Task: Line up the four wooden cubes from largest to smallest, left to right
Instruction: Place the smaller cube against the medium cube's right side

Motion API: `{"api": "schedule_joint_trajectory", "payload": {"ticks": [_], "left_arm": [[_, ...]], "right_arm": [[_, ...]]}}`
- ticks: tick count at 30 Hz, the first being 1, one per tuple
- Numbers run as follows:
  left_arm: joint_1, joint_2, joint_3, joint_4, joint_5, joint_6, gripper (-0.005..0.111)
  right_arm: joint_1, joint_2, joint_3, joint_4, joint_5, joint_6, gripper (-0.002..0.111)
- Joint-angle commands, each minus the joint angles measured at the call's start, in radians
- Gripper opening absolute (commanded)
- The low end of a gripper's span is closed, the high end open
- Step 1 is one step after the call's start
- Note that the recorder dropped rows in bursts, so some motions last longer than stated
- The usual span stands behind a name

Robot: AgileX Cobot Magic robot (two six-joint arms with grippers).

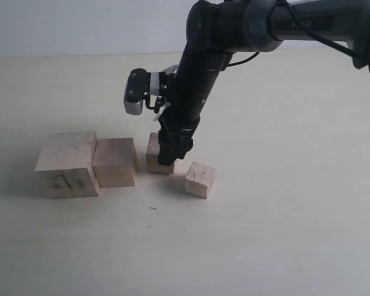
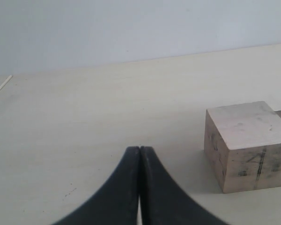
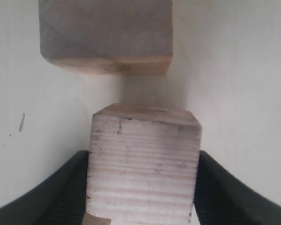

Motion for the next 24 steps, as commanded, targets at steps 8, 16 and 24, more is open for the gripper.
{"api": "schedule_joint_trajectory", "payload": {"ticks": [8,16,24], "left_arm": [[0.003,-0.006,0.0,0.002,-0.007,0.0,0.0],[0.003,-0.006,0.0,0.002,-0.007,0.0,0.0],[0.003,-0.006,0.0,0.002,-0.007,0.0,0.0]], "right_arm": [[0.005,-0.006,-0.002,0.017,0.013,-0.118,0.0],[0.055,-0.006,-0.002,-0.047,-0.014,-0.098,0.0],[0.06,-0.006,-0.033,-0.055,-0.026,-0.021,0.0]]}}
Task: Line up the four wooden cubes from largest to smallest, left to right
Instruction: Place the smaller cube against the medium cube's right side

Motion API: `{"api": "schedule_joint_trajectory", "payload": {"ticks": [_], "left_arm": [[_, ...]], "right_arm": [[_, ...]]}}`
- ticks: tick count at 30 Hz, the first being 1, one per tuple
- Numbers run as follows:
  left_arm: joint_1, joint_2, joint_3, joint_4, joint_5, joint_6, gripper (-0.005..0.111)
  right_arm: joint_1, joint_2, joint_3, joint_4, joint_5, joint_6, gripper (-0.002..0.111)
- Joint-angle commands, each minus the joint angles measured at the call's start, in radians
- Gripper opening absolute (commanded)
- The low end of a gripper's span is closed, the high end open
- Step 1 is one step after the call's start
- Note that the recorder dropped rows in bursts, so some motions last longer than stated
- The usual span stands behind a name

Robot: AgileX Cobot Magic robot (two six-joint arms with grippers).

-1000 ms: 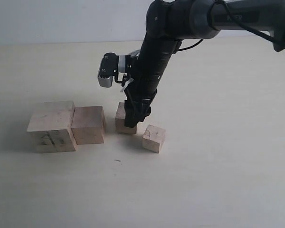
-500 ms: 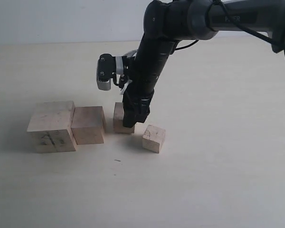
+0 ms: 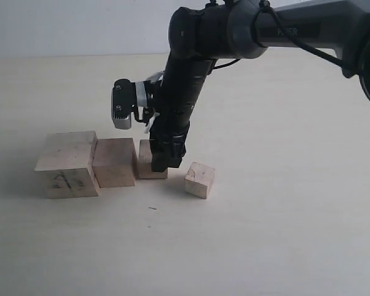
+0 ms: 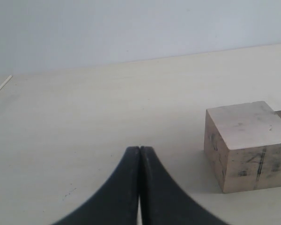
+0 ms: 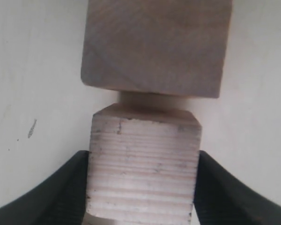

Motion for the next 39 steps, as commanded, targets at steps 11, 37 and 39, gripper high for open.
{"api": "schedule_joint_trajectory", "payload": {"ticks": [11,37,39], "left_arm": [[0.003,-0.006,0.0,0.002,-0.007,0.0,0.0],[0.003,-0.006,0.0,0.002,-0.007,0.0,0.0],[0.003,-0.006,0.0,0.002,-0.007,0.0,0.0]], "right_arm": [[0.0,0.016,-0.034,-0.03,-0.001,0.027,0.0],[0.0,0.043,-0.034,0.024,0.009,-0.046,0.0],[0.0,0.043,-0.034,0.024,0.009,-0.046,0.0]]}}
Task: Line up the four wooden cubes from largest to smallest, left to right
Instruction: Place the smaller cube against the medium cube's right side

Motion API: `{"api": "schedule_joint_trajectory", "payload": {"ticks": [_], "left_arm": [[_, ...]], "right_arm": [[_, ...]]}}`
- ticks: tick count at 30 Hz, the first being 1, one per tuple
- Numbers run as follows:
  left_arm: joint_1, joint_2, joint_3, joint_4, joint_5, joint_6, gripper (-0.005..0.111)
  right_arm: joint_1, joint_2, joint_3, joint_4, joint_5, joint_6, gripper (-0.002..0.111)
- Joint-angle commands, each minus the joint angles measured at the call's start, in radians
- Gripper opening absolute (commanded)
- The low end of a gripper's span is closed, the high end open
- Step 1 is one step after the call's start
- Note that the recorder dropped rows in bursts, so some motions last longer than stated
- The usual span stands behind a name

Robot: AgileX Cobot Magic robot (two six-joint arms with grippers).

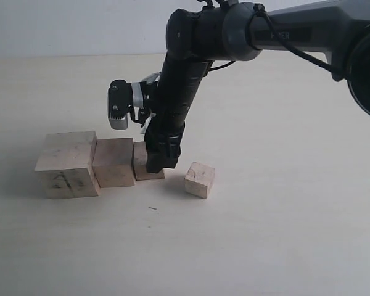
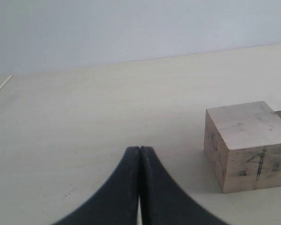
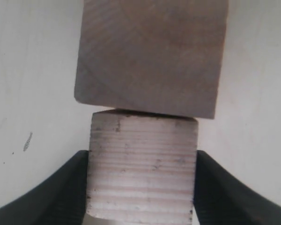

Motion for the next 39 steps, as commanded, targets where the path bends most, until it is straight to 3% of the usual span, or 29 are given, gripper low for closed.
{"api": "schedule_joint_trajectory", "payload": {"ticks": [1,5,7,10,13,21,30,39], "left_arm": [[0.003,-0.006,0.0,0.002,-0.007,0.0,0.0],[0.003,-0.006,0.0,0.002,-0.007,0.0,0.0],[0.003,-0.006,0.0,0.002,-0.007,0.0,0.0],[0.003,-0.006,0.0,0.002,-0.007,0.0,0.0],[0.003,-0.006,0.0,0.002,-0.007,0.0,0.0],[0.003,-0.006,0.0,0.002,-0.007,0.0,0.0],[0.003,-0.006,0.0,0.002,-0.007,0.0,0.0],[0.003,-0.006,0.0,0.002,-0.007,0.0,0.0]], "right_arm": [[-0.001,0.01,-0.002,-0.003,0.002,-0.012,0.0],[-0.001,0.012,-0.002,0.022,-0.004,-0.012,0.005],[-0.001,0.014,-0.002,0.022,-0.004,-0.012,0.019],[-0.001,0.014,-0.002,0.068,-0.01,-0.012,0.049],[-0.001,0.014,-0.002,0.07,-0.024,-0.012,0.067],[-0.001,0.014,-0.002,0.075,-0.027,-0.011,0.07],[-0.001,0.014,-0.002,0.091,-0.027,0.018,0.092],[-0.01,0.003,-0.002,0.028,-0.024,0.04,0.094]]}}
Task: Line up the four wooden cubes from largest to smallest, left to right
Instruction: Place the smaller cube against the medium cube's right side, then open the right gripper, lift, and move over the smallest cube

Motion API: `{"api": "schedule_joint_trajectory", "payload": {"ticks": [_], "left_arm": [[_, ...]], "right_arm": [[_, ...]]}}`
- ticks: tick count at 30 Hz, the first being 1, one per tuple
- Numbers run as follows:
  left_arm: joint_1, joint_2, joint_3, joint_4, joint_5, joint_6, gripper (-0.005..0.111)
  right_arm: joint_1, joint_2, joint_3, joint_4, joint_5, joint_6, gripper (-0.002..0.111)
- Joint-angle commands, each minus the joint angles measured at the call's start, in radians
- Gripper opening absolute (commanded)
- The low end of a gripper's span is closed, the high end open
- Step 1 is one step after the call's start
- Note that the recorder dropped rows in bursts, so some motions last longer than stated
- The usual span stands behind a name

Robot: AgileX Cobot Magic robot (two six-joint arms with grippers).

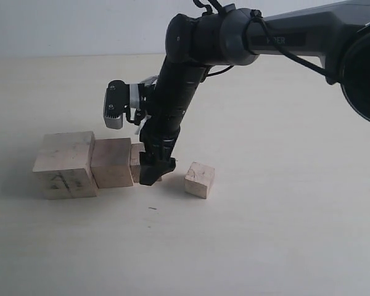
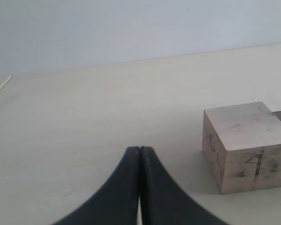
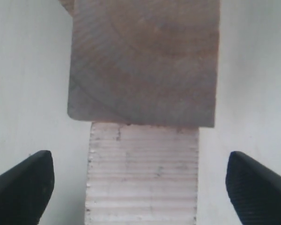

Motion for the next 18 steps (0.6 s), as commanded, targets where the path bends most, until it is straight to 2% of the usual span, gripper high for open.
{"api": "schedule_joint_trajectory", "payload": {"ticks": [1,11,18], "left_arm": [[0.003,-0.006,0.0,0.002,-0.007,0.0,0.0],[0.003,-0.006,0.0,0.002,-0.007,0.0,0.0],[0.003,-0.006,0.0,0.002,-0.007,0.0,0.0]], "right_arm": [[-0.013,-0.015,-0.002,-0.025,-0.003,0.026,0.094],[-0.051,-0.07,-0.002,0.012,0.009,0.056,0.094],[-0.071,-0.086,-0.002,-0.003,0.112,0.106,0.094]]}}
